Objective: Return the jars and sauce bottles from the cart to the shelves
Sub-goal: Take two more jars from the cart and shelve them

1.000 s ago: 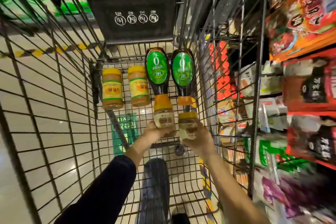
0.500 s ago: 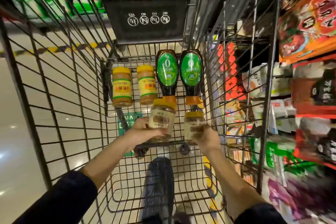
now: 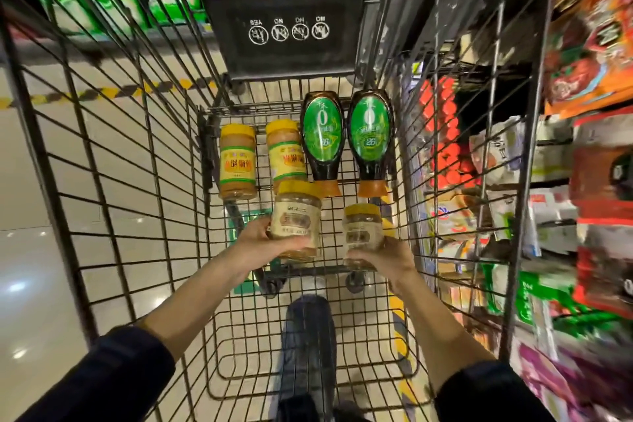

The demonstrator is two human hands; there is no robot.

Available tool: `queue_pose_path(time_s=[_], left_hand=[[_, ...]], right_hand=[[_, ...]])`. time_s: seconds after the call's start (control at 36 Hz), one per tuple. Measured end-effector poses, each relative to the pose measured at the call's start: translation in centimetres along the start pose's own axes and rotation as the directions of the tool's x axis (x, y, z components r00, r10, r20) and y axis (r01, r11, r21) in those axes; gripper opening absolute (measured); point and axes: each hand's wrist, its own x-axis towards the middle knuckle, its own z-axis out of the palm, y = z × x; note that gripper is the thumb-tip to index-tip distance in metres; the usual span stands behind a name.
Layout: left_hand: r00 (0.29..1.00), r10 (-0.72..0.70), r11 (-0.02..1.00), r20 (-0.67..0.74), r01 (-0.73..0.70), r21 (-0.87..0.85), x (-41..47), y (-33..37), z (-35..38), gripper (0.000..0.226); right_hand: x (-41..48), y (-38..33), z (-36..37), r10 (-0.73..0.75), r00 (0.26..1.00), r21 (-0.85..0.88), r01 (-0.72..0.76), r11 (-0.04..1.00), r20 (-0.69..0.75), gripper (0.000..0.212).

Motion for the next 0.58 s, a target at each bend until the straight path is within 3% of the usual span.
queue_pose_path(time_s=[0.11,0.19,0.28,0.39,0.44,0.58], left_hand=[[1.000,-0.007,1.000,-0.020,0.007,-0.004,-0.9,0.3,0.2,0.077],[0.998,0.013,1.000,-0.056,-0.014,-0.016,-2.0,0.8,0.7,0.038],[0.992,0.072,0.995,-0.105,-0.078,-0.055,-3.7,1.5,1.1,0.034],[0.976,0.136,0.985,-0.172,-0.152,-0.083,-7.0,2.7,1.5,0.090],[0.962,0.189,0.975,-0.197,-0.207,-0.076,-9.0,3.2,1.8,0.104],[0.899,0.377,0.922,-0.221,-0.387,0.001,-15.7,4.0,3.0,0.046]], right_hand=[[-1.9,-1.1,-0.8,-0.044,0.999,0.240,0.036,0.970,0.027,0.058],[-3.1,-1.9,-1.4,-0.065,0.997,0.361,0.043,0.932,0.050,0.064],[-4.7,-2.8,-2.2,-0.134,0.991,0.409,0.111,0.906,0.026,0.070],[-8.8,-3.9,-4.1,-0.236,0.970,0.500,0.235,0.834,-0.062,0.040],[-11.2,-4.0,-5.1,-0.300,0.951,0.534,0.294,0.793,-0.079,0.036],[-17.5,-3.2,-7.4,-0.454,0.877,0.554,0.459,0.695,-0.156,0.034]])
